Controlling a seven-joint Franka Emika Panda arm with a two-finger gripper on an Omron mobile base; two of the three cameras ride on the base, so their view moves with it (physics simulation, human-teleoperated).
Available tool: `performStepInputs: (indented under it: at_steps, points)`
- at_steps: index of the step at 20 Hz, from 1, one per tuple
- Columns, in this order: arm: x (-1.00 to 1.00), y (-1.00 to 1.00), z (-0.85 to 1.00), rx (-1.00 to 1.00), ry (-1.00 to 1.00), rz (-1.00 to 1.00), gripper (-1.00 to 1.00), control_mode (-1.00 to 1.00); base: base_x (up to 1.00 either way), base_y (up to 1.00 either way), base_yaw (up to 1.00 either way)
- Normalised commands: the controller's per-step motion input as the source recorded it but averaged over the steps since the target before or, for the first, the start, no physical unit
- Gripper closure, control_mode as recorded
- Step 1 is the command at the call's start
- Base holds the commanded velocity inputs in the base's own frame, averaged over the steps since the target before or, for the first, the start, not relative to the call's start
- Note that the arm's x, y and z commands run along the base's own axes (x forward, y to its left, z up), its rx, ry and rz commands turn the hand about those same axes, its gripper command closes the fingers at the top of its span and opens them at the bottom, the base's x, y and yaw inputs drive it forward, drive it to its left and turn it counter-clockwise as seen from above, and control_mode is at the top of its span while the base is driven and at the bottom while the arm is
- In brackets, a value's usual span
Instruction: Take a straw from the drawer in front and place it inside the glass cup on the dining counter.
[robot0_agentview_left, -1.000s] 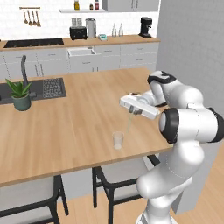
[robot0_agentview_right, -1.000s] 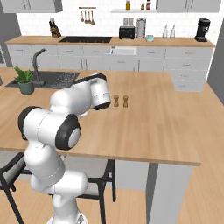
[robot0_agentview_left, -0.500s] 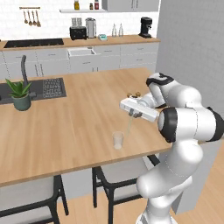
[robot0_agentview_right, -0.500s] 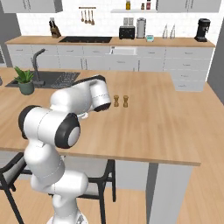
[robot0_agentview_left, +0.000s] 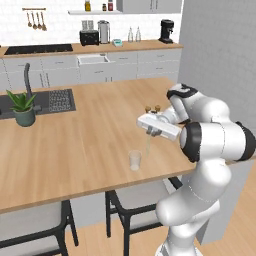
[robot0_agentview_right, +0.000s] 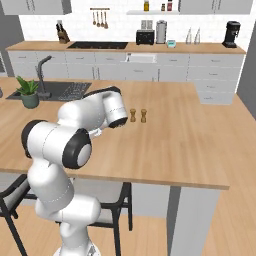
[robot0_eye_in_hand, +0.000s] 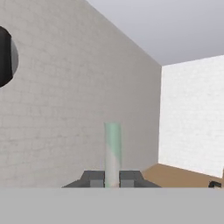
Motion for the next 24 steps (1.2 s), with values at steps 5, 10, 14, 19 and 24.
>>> performStepInputs:
  at_steps: [5,10,14,19,24]
  points:
    - [0.0,0.0,-0.03,-0.01,-0.01,-0.09,1.0,-1.0,0.0,0.0,0.0]
    - [0.06,0.14,0.0,0.0,-0.02,-0.1,1.0,-1.0,0.0,0.0,0.0]
    - [0.29,0.16,0.0,0.0,0.0,-0.12,1.0,-1.0,0.0,0.0,0.0]
    - [0.19,0.02,0.0,0.0,-0.02,-0.11,1.0,-1.0,0.0,0.0,0.0]
    - [0.0,0.0,-0.12,-0.04,-0.07,-0.11,1.0,-1.0,0.0,0.0,0.0]
